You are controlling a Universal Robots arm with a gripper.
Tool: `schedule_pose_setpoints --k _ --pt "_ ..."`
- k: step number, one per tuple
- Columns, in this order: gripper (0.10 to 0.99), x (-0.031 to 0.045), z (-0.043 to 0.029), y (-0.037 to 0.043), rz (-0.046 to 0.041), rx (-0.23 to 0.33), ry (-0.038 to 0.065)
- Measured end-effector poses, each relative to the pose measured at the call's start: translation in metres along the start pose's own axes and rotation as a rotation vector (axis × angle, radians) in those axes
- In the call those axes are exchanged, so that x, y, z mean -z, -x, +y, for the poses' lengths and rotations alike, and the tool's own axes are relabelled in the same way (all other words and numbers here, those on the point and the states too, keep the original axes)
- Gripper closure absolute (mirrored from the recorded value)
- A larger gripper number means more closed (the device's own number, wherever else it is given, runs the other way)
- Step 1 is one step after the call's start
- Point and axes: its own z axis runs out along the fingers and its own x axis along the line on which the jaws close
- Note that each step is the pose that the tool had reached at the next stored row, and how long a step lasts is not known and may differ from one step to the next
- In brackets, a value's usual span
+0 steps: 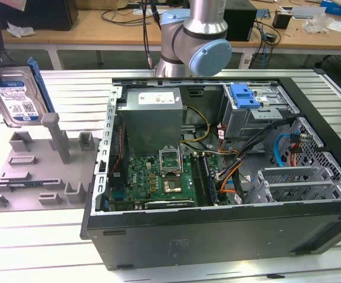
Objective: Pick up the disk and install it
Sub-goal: 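Pick up the disk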
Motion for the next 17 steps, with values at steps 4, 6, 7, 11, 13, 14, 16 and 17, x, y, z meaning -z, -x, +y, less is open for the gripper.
schedule_pose_setpoints --k 4,6,7,11,13,14,16,17 --pt "0.718 0.0148 0.0004 -0.0007 0.0 0.0 -0.003" --pt "0.718 0.0204 0.0005 -0.001 0.0 0.0 -0.004" --pt "0.718 0.0263 0.0007 -0.0013 0.0 0.0 -0.005" --pt "0.718 0.0414 0.0011 -0.0021 0.0 0.0 -0.008" --pt "0.718 0.048 0.0012 -0.0024 0.0 0.0 -0.009" --pt "0.718 0.0531 0.0014 -0.0027 0.0 0.0 -0.009" --pt "0.718 0.059 0.0015 -0.003 0.0 0.0 -0.01" --pt "0.718 0.0619 0.0016 -0.0031 0.0 -0.001 -0.01"
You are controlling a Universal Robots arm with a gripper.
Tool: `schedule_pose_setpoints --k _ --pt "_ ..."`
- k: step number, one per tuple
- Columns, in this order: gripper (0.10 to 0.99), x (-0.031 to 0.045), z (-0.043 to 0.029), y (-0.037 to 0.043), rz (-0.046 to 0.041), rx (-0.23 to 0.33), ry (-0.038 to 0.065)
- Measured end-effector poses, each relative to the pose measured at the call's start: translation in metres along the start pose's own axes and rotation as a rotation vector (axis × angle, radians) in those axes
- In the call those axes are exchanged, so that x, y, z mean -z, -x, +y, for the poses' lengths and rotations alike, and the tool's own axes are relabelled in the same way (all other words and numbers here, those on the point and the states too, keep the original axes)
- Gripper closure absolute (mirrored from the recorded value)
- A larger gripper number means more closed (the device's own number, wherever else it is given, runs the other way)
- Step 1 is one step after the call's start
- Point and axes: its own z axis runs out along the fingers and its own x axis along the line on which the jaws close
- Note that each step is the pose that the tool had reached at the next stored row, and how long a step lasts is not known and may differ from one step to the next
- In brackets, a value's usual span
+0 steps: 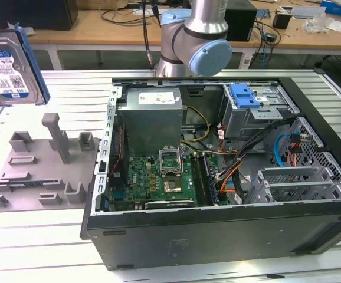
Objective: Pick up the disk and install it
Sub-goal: 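Pick up the disk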
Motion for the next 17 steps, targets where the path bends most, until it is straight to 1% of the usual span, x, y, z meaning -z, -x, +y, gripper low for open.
schedule_pose_setpoints --k 1,3,6,8,17 --pt "0.718 0.0028 0.0 -0.0001 0.0 0.0 0.0" --pt "0.718 0.0121 0.0002 -0.0006 0.0 0.0 -0.001" --pt "0.718 0.0195 0.0003 -0.001 0.0 0.0 -0.002" --pt "0.718 0.0224 0.0003 -0.0011 0.0 0.0 -0.002" --pt "0.718 0.0229 0.0003 -0.0011 0.0 0.0 -0.002"
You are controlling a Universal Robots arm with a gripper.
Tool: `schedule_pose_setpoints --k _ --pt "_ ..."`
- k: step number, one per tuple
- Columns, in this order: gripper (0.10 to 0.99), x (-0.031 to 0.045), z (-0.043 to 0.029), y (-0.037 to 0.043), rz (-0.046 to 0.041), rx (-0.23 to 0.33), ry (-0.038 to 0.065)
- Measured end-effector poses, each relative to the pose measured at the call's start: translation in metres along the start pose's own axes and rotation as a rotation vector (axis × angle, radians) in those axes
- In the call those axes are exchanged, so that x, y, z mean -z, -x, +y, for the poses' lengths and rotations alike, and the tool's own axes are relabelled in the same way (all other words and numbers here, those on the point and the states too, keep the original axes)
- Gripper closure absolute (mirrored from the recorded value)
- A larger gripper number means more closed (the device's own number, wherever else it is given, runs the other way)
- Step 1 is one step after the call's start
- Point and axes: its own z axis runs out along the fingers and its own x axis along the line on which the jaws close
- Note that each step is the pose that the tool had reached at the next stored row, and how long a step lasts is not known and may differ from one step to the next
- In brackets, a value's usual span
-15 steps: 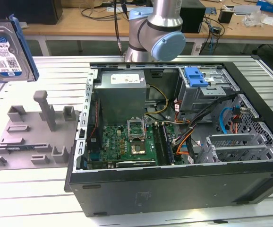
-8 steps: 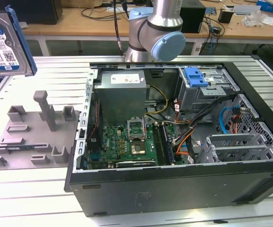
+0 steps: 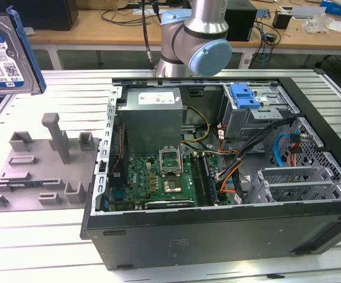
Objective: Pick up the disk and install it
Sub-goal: 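Pick up the disk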
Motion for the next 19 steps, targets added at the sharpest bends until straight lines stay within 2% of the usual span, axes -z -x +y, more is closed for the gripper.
schedule_pose_setpoints --k 2,12,14,16,18,19 --pt "0.718 0.0009 -0.0033 -0.0005 0.0001 0.0 0.0" --pt "0.718 0.01 -0.0408 -0.0126 -0.0005 0.0 0.0" --pt "0.718 0.0119 -0.0516 -0.0194 -0.0004 0.0 0.0" --pt "0.718 0.0128 -0.0588 -0.0261 -0.0006 0.0 0.0" --pt "0.718 0.0142 -0.0719 -0.0377 -0.0005 0.0 0.0" --pt "0.718 0.0145 -0.075 -0.0402 -0.0005 0.0 0.0"
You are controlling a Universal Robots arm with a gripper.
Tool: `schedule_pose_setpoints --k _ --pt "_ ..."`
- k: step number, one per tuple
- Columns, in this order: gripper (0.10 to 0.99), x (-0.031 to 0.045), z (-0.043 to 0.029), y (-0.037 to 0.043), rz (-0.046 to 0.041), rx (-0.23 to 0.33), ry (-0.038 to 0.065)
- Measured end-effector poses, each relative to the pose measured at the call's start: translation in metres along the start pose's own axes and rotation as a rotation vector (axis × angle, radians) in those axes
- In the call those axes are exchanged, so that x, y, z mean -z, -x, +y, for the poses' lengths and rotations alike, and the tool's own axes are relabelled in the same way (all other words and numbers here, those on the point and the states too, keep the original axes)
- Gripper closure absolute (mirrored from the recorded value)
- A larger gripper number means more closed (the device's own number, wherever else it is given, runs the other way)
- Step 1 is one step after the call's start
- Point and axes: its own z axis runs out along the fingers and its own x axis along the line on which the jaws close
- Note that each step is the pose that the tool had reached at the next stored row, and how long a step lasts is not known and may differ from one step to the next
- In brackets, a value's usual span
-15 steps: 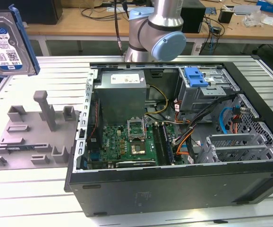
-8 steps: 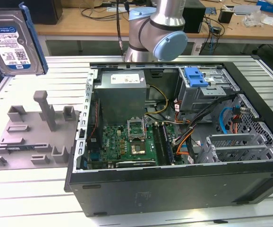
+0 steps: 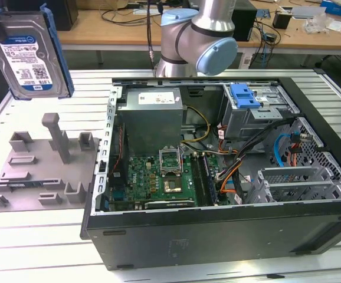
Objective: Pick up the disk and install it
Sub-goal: 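Pick up the disk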
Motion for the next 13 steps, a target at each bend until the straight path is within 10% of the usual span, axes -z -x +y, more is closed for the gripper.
schedule_pose_setpoints --k 13 --pt "0.718 0.0014 -0.0558 -0.0367 0.0 0.0 0.003"
